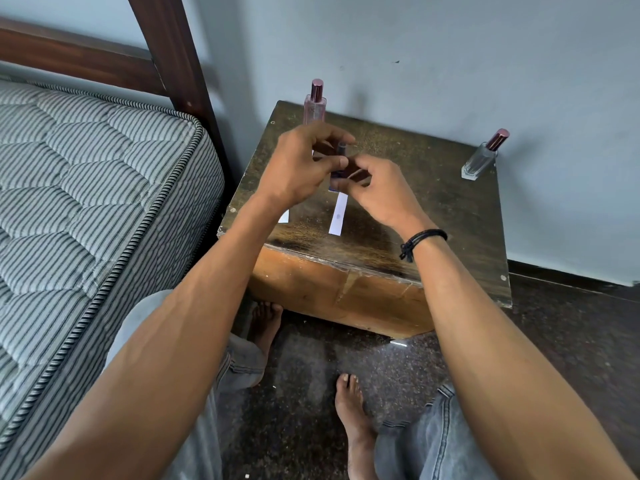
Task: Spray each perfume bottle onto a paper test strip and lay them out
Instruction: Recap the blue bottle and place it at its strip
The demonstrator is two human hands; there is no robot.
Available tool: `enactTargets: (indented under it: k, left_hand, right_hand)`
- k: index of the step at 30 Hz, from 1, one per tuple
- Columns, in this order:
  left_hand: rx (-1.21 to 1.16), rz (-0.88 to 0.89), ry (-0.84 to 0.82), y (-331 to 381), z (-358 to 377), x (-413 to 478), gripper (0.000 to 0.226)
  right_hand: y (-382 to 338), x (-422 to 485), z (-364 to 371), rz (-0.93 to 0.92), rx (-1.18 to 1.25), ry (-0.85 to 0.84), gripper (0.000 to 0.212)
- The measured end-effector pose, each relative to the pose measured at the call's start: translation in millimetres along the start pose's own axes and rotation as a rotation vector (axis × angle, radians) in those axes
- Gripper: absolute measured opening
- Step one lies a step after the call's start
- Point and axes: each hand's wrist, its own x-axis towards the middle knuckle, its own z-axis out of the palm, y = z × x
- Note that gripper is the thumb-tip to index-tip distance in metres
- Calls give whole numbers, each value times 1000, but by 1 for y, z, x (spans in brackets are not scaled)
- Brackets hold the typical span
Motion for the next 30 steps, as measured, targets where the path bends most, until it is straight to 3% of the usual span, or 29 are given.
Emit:
enactTargets:
  k: [11, 19, 30]
  left_hand:
    - [100, -105, 27, -12, -17, -3, 24]
    - [148, -125, -6, -16, -15, -5, 23]
    - [141, -159, -51, -14, -20, -5, 27]
  right_hand:
    - [22, 6, 4, 88, -295, 105, 19]
    - [24, 8, 10, 108, -313, 77, 24]
    - [28, 11, 15, 97, -325, 66, 14]
